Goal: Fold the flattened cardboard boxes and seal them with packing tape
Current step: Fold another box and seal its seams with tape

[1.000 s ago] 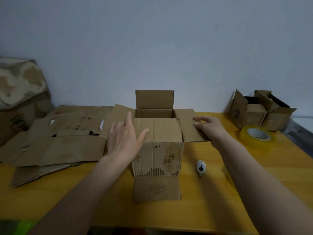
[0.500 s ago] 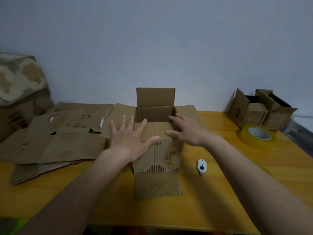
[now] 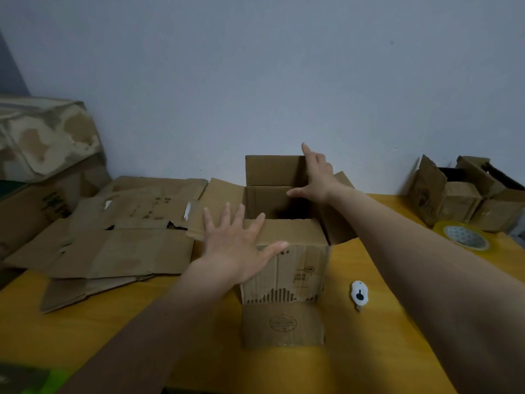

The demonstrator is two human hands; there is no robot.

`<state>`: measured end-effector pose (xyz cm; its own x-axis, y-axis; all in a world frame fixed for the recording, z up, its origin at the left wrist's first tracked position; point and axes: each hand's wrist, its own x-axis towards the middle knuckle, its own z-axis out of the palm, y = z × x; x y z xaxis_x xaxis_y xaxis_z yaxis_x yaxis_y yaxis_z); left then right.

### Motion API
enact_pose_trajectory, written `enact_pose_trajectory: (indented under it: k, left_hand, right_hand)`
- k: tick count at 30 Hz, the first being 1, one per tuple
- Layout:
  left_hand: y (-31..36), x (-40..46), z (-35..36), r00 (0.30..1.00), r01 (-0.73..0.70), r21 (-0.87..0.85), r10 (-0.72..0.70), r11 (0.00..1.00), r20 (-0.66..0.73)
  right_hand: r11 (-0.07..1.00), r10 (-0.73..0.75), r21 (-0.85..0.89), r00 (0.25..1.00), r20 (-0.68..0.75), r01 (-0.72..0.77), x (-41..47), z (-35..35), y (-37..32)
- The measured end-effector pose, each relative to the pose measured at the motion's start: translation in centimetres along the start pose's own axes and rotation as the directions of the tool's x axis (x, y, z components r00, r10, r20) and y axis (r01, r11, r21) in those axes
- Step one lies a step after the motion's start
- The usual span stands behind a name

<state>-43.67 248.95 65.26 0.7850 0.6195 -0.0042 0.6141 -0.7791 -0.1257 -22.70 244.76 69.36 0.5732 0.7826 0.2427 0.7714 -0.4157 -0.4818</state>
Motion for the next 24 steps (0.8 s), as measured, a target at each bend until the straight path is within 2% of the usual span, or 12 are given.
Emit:
enact_pose_trajectory:
  k: [3,5,8,11,14,16,17,18,19,20,21,24]
  left_hand:
    - [-0.1,0.1,0.0,1.0,0.01,-0.02,-0.01,1.0,0.002]
    - [-0.2,0.1,0.2,1.0,0.015,-0.032,-0.016,0.999,-0.005]
    - [-0.1,0.0,0.1,1.0,0.016,-0.022,-0.016,1.0,-0.018]
    - [0.4,-0.4,-0.3,0.997,0.049,-0.006,-0.049,0.999,-0.055]
    - [0.1,-0.7,-0.8,0.953,0.161,-0.043,-0.167,0.986,-0.254]
    - [-0.3,-1.1,-1.0,0.859,0.197,-0.253,-0.291,0.947,-0.421]
    - [-0.5,-1.3,-1.1,0.814,0.157,-0.439,-0.368,0.884,-0.45]
    - [-0.5,-1.4,-1.2,0.792,0.066,-0.646,-0.434,0.76,-0.43]
    - [-0.3,-1.5,-1.3,0.799,-0.052,-0.806,-0.459,0.59,-0.387]
    - [0.1,-1.5,-1.2,0.826,-0.149,-0.875,-0.428,0.461,-0.367]
    - [0.6,-1.5,-1.1,0.857,-0.208,-0.873,-0.347,0.442,-0.38]
    - [1.6,-1.4,0.0,0.936,-0.214,-0.723,-0.073,0.657,-0.344]
  right_hand:
    - [0.994,-0.033,-0.098,0.996,0.08,0.041,-1.0,-0.7,-0.3]
    - [0.974,-0.019,-0.214,0.976,0.217,0.067,-2.2,-1.4,-0.7]
    - [0.868,0.07,-0.471,0.899,0.433,0.159,-4.2,-1.3,-1.0]
    - [0.831,0.123,-0.532,0.877,0.464,0.164,-5.2,-0.7,-1.1]
    - [0.833,0.14,-0.533,0.875,0.463,0.148,-5.5,-0.5,-1.0]
    - [0.843,0.135,-0.52,0.881,0.453,0.138,-5.7,-0.4,-0.9]
    - [0.847,0.129,-0.515,0.887,0.444,0.135,-5.8,-0.4,-0.9]
    - [0.849,0.121,-0.511,0.894,0.432,0.132,-6.0,-0.3,-0.8]
    - [0.854,0.11,-0.505,0.902,0.418,0.13,-6.1,-0.3,-0.8]
    - [0.86,0.098,-0.494,0.91,0.402,0.126,-6.3,-0.4,-0.8]
    - [0.867,0.086,-0.484,0.92,0.383,0.12,-6.4,-0.5,-0.8]
    - [0.865,0.05,-0.498,0.975,0.216,0.066,-7.1,-1.8,-0.8]
